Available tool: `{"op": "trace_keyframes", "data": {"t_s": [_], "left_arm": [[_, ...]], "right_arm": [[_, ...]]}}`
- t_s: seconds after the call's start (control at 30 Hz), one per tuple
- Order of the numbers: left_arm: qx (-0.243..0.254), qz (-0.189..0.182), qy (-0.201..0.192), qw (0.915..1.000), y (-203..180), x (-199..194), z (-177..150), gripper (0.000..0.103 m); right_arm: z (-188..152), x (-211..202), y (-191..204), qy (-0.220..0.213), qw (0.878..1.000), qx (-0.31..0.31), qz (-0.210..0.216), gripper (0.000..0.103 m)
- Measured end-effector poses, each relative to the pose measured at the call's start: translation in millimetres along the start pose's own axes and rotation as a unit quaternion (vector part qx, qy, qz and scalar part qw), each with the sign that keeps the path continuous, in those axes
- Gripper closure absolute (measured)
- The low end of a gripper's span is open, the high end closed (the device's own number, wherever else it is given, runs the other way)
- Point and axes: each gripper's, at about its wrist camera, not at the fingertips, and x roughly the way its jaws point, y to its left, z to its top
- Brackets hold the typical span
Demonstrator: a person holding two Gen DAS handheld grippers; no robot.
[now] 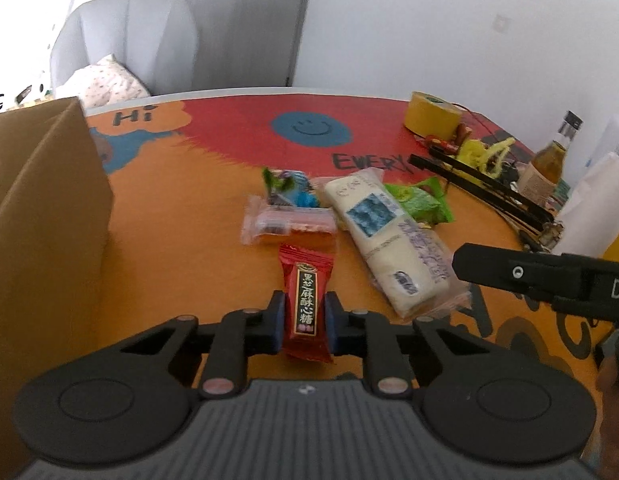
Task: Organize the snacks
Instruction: 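Grasp the red candy pack with the left tool while the right tool grasps the white Runfu cake pack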
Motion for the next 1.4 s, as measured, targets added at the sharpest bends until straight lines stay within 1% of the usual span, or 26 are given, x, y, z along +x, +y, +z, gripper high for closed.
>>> {"op": "trace_keyframes", "data": {"t_s": [0.17,0.33,0.37,0.4,0.47,0.67,0.93,1.03,1.1,1.13,1.17,1.2,1.33,1.4], "left_arm": [[-0.012,0.014,-0.006,0.9998,9,-6,1,0.085],[-0.015,0.018,-0.006,0.9997,13,-9,1,0.085],[-0.015,0.017,-0.005,0.9997,13,-9,1,0.085],[-0.016,0.018,-0.005,0.9997,12,-9,0,0.085],[-0.015,0.018,-0.004,0.9997,12,-9,0,0.085],[-0.012,0.02,0.002,0.9997,11,-8,-3,0.085],[0.009,0.035,0.005,0.9993,4,-8,-7,0.084],[0.007,0.037,0.005,0.9993,3,-9,-7,0.085],[-0.002,0.034,0.006,0.9994,4,-12,-7,0.085],[-0.002,0.032,0.003,0.9995,4,-14,-7,0.085],[0.0,0.034,-0.003,0.9994,3,-18,-6,0.085],[0.001,0.036,-0.009,0.9993,2,-22,-6,0.085],[-0.002,0.036,-0.018,0.9992,5,-32,-2,0.085],[-0.004,0.037,-0.02,0.9991,7,-35,-1,0.085]], "right_arm": [[4,11,11,0.005,1.0,-0.01,0.01,0.057],[5,22,20,0.011,1.0,-0.022,0.006,0.06],[4,25,20,0.016,1.0,-0.024,0.002,0.063],[3,27,21,0.021,0.999,-0.026,-0.001,0.071],[0,30,23,0.032,0.999,-0.033,-0.006,0.081],[-6,20,27,0.038,0.998,-0.047,-0.01,0.086],[-17,-4,20,0.052,0.998,-0.044,-0.018,0.086],[-19,-10,20,0.057,0.997,-0.044,-0.023,0.085],[-19,-13,22,0.053,0.997,-0.048,-0.025,0.074],[-18,-13,23,0.048,0.997,-0.051,-0.026,0.073],[-18,-12,25,0.046,0.997,-0.054,-0.024,0.068],[-17,-10,26,0.046,0.997,-0.055,-0.022,0.066],[-16,0,33,0.048,0.996,-0.064,-0.027,0.064],[-16,3,36,0.047,0.996,-0.065,-0.029,0.059]]}}
